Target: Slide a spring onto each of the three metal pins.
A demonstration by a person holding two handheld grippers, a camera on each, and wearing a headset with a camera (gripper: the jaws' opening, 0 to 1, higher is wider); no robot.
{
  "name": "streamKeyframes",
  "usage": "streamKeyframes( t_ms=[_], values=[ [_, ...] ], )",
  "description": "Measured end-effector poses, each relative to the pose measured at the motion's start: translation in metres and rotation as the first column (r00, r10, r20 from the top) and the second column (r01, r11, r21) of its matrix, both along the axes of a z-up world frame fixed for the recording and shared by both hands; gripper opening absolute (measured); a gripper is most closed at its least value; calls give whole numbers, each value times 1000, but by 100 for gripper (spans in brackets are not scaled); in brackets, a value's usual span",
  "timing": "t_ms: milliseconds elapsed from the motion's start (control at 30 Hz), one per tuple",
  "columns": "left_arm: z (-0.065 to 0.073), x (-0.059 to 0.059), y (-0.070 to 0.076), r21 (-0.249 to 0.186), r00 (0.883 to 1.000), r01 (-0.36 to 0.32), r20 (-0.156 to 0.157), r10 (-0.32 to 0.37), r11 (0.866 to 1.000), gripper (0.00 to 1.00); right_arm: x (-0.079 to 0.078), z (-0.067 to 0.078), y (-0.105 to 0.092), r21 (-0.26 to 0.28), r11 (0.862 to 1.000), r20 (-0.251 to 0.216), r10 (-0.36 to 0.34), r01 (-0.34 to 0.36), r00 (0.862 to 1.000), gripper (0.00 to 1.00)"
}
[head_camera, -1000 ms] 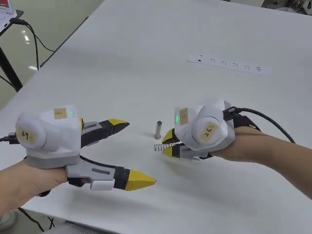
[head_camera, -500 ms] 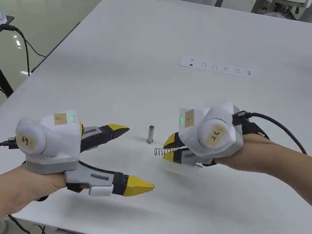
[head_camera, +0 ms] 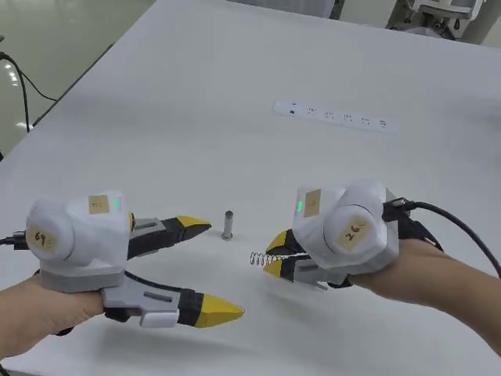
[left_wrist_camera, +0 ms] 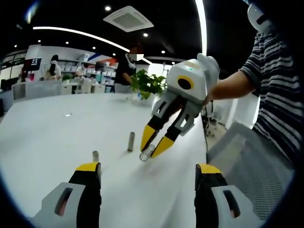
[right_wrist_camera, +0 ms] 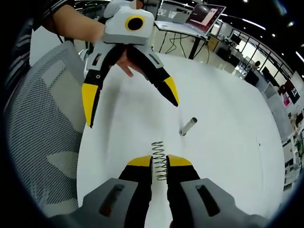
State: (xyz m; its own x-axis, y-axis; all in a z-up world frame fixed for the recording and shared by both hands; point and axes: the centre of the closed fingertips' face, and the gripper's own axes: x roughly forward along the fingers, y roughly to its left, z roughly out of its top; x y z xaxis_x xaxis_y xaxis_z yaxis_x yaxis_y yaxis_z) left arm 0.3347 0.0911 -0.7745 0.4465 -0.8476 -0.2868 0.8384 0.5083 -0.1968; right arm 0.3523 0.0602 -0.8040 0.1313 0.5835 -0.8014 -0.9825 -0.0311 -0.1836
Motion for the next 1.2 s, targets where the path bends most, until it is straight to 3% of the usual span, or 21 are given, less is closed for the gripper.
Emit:
streamKeyframes(
  t_ms=[333, 767, 1200],
  values=[
    [1, -2, -10, 0, 999, 40, 1, -40, 999, 71, -10, 1, -14, -10, 999, -25, -40, 40, 999, 8],
    [3, -1, -24, 15, 995, 96, 25, -96, 995, 51, -18, 0, -19, -45, 998, -17, -50, 49, 999, 8],
    [1, 2, -39, 30, 990, 137, 40, -138, 990, 33, -20, 8, -18, -36, 997, -11, -62, 61, 998, 8]
  ],
)
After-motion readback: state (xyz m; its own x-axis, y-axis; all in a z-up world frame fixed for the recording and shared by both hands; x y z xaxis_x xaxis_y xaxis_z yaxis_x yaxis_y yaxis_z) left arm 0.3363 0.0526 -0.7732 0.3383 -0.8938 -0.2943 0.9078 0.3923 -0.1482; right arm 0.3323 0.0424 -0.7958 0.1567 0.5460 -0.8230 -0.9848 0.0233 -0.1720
